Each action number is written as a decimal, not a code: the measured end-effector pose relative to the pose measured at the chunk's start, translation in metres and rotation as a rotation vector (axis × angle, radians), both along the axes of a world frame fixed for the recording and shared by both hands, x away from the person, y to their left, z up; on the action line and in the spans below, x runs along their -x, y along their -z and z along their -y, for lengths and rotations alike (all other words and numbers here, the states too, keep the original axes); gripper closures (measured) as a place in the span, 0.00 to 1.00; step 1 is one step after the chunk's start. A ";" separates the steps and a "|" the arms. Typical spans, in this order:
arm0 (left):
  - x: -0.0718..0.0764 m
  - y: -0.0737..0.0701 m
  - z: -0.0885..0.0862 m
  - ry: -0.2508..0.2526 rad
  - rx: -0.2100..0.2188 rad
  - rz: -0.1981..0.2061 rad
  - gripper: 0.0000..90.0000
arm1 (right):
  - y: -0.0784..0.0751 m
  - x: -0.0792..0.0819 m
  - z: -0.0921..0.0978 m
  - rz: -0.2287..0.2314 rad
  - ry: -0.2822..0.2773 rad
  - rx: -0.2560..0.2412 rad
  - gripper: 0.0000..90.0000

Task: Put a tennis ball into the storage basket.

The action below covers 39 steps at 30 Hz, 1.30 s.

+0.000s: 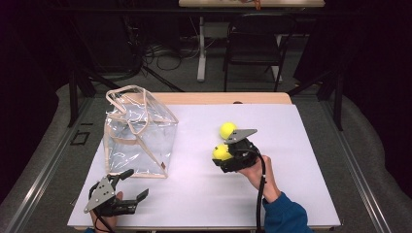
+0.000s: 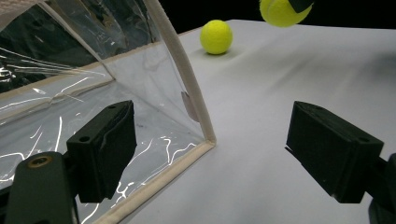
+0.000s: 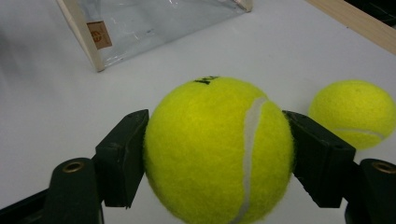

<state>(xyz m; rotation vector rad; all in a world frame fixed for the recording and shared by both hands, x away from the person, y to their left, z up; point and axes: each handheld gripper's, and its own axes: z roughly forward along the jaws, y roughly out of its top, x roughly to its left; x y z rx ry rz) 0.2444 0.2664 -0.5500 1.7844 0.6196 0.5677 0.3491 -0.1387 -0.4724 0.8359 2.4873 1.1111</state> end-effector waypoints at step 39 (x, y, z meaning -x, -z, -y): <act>0.000 0.000 0.001 0.005 -0.003 0.005 0.18 | -0.020 -0.024 -0.022 0.041 -0.030 -0.055 0.29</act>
